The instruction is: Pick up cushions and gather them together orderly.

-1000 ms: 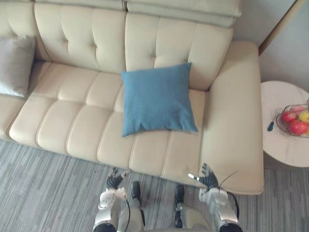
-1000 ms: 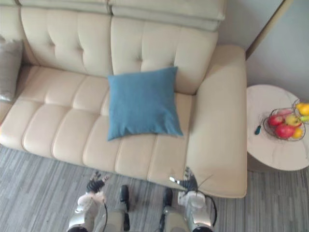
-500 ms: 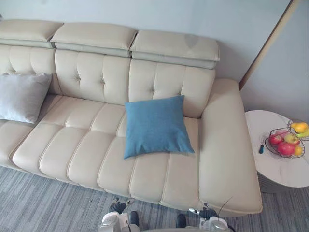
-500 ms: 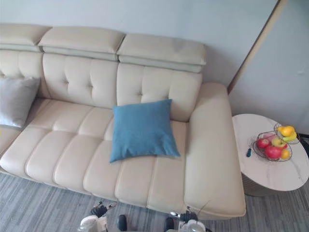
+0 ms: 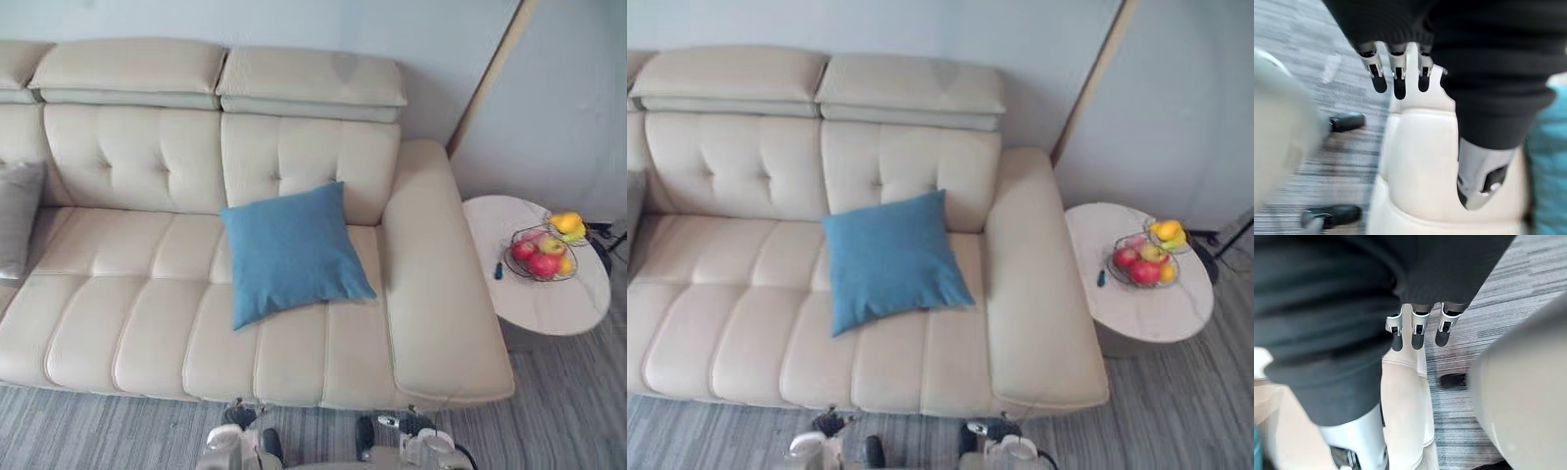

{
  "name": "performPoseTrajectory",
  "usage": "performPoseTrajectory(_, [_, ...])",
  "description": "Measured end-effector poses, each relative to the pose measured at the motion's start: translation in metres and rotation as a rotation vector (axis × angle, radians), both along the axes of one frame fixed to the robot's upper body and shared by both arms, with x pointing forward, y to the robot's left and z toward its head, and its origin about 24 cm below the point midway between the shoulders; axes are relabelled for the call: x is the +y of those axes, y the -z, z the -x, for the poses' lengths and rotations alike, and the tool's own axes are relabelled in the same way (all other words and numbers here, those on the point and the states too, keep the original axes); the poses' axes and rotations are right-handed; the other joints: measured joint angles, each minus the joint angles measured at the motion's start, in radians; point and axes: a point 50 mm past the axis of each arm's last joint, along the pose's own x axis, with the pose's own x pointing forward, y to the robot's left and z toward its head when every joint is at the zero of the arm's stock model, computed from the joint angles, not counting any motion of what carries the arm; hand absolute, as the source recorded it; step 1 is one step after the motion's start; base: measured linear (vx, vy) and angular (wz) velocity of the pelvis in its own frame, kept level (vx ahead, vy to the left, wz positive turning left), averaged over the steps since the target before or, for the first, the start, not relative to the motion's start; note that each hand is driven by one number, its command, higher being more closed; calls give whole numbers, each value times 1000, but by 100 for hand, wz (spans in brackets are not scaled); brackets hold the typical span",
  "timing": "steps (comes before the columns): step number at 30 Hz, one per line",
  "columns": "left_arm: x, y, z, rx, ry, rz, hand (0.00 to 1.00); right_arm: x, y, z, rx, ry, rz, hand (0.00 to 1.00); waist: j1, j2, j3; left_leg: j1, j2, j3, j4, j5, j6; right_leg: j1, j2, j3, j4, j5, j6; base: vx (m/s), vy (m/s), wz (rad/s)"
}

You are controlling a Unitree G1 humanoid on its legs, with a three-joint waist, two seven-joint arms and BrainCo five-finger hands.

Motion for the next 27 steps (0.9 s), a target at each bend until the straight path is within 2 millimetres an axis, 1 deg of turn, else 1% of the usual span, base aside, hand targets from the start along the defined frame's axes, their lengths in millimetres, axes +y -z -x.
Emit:
performPoseTrajectory(1, [2, -1, 0, -6, -11, -6, 0, 1, 0, -1, -4, -2, -1, 0, 2, -2, -3, -3, 0, -7, 20, 0, 0, 23, -12, 1, 102, -31, 24, -23, -49, 59])
performPoseTrajectory(2, [5, -2, 0, -11, -18, -18, 0, 0, -2, -5, -19, -4, 1, 0, 13, -2, -4, -11, 2, -10, 40, 0, 0, 63, -20, 19, 180, -51, 41, -52, -49, 38])
performPoseTrajectory(3, [7, -2, 1, -12, -22, -22, 0, 1, -3, -8, -27, -6, 2, 0, 16, -5, -7, -22, 2, -15, 49, 0, 0, 78, -24, 26, 187, -53, 45, -116, -82, 27])
performPoseTrajectory(4, [11, -3, 0, -22, -59, -25, 0, 1, -6, -14, -46, -13, 4, 0, 27, -14, -14, -71, 4, -20, 90, 0, 0, 111, -30, 57, 140, -54, 49, -127, -91, 7])
performPoseTrajectory(5, [12, -4, -1, -25, -67, -27, 0, 2, -7, -19, -57, -17, 5, 0, 33, -18, -18, -96, 6, -20, 107, 0, 0, 126, -31, 66, 91, -52, 45, -186, -166, -9])
performPoseTrajectory(6, [11, -3, 0, -19, -77, -27, 0, 3, -14, -33, -99, -23, 10, 0, 51, -26, -23, -155, 15, -17, 147, 8, -11, 172, -23, 69, -71, -79, 35, -222, -201, -34])
performPoseTrajectory(7, [4, -2, 2, -10, -76, -11, 0, 1, -18, -41, -129, -26, 23, 0, 71, 3, -17, -181, 32, -16, 146, 24, -30, 194, -6, 45, -160, -87, 24, -240, -196, -36])
performPoseTrajectory(8, [0, -1, 2, -6, -75, -1, 0, 0, -20, -43, -140, -26, 28, 0, 73, 19, -11, -187, 43, -18, 138, 42, -33, 206, 4, 28, -200, -87, 23, -267, -182, -16])
performPoseTrajectory(9, [-10, 1, 3, 1, -72, 25, 0, -1, -21, -44, -148, -23, 37, 0, 70, 44, -7, -189, 52, -24, 109, 77, -38, 225, 17, -2, -251, -90, 19, -337, -213, 18])
performPoseTrajectory(10, [-15, 2, 4, 11, -43, 32, 0, -2, -17, -36, -128, -17, 38, 0, 66, 56, -6, -182, 61, -36, 68, 130, -45, 240, 29, -36, -276, -104, -4, -281, -185, 27])
performPoseTrajectory(11, [-15, 2, 4, 13, -43, 32, 0, -3, -16, -33, -119, -15, 37, 0, 63, 58, -5, -177, 63, -39, 52, 150, -47, 244, 34, -44, -279, -108, -10, -376, -226, 49])
performPoseTrajectory(12, [-14, 3, 5, 16, -46, 31, 0, -3, -11, -22, -87, -6, 35, 0, 46, 65, -3, -177, 70, -48, 9, 216, -51, 240, 44, -86, -276, -117, -31, -271, -129, 40])
performPoseTrajectory(13, [-14, 3, 5, 16, -47, 31, 0, -2, -10, -19, -78, -3, 34, 0, 42, 54, 3, -178, 67, -43, 20, 203, -48, 236, 41, -98, -275, -123, -41, -344, -165, 20])
performPoseTrajectory(14, [-12, 4, 8, 25, -64, 34, 0, -5, -9, -16, -66, 9, 40, 0, 42, 29, 10, -180, 52, -26, 112, 118, -35, 228, 9, -130, -277, -140, -67, -163, -66, -21])
performPoseTrajectory(15, [-12, 4, 7, 26, -68, 34, 0, -6, -9, -17, -71, 13, 46, 0, 42, 18, 17, -180, 44, -20, 175, 70, -21, 219, -8, -132, -275, -138, -65, -171, -44, -35])
performPoseTrajectory(16, [-11, 3, 7, 22, -76, 34, 0, -7, -10, -17, -73, 19, 54, 0, 31, 1, 25, -179, 26, -24, 287, -7, -7, 204, -35, -126, -264, -131, -54, -218, 53, -17])
performPoseTrajectory(17, [-11, 3, 6, 20, -75, 34, 0, -8, -9, -13, -65, 27, 56, 0, 17, -5, 26, -171, 18, -34, 383, -83, -7, 195, -56, -128, -264, -120, -41, -228, 104, -5])
performPoseTrajectory(18, [-11, 3, 5, 17, -74, 35, 0, -10, -8, -11, -59, 39, 55, 0, 14, -5, 26, -159, 19, -47, 413, -115, -18, 192, -61, -127, -266, -113, -33, -183, 139, 8])
performPoseTrajectory(19, [-10, 2, 4, 15, -77, 35, 0, -13, -5, -3, -40, 70, 53, 0, 11, 0, 23, -136, 22, -77, 442, -175, -37, 191, -64, -127, -278, -97, -19, -117, 229, 7])
performPoseTrajectory(20, [-9, 3, 6, 18, -91, 38, 0, -19, -2, 5, -16, 110, 53, 0, 10, 24, 9, -104, 18, -106, 378, -224, -58, 190, -52, -120, -299, -78, 2, -82, 193, 1])
performPoseTrajectory(21, [-9, 3, 7, 22, -96, 38, 0, -21, -1, 9, -7, 122, 56, 0, 10, 21, 6, -91, 8, -102, 330, -236, -60, 188, -46, -107, -314, -70, 8, -68, 240, -2])
performPoseTrajectory(22, [1, 4, 12, 32, -101, 12, 0, -13, 4, 16, 25, 136, 25, 0, 10, -9, -8, -69, -34, -95, 236, -184, -47, 180, -60, -71, -357, -48, 5, -27, 179, -5])
performPoseTrajectory(23, [12, 6, 20, 53, -103, -18, 0, -6, 7, 25, 54, 154, 1, 0, 7, -39, -28, -13, -84, -87, 72, -92, -28, 177, -62, -38, -410, -11, -6, -37, 201, 1])
performPoseTrajectory(24, [12, 6, 20, 53, -103, -19, 0, -7, 8, 25, 55, 155, 1, 0, 6, -39, -28, -8, -88, -87, 56, -84, -26, 178, -62, -37, -415, -10, -6, -48, 165, 15])
performPoseTrajectory(25, [13, 6, 20, 55, -91, -25, 0, -9, 8, 28, 61, 172, 1, 0, 0, -37, -28, 16, -107, -95, -5, -48, -15, 190, -64, -32, -436, 2, -11, -42, 124, 29])
performPoseTrajectory(26, [13, 6, 19, 59, -71, -31, 0, -10, 9, 31, 69, 182, 2, 0, -7, -35, -28, 32, -121, -107, -36, -29, -7, 206, -69, -30, -447, 15, -5, -36, 123, 33])
performPoseTrajectory(27, [13, 6, 20, 64, -64, -34, 0, -10, 10, 32, 74, 183, 1, 0, -10, -30, -29, 38, -125, -109, -47, -22, -5, 211, -70, -30, -451, 15, -6, -19, 91, 25])
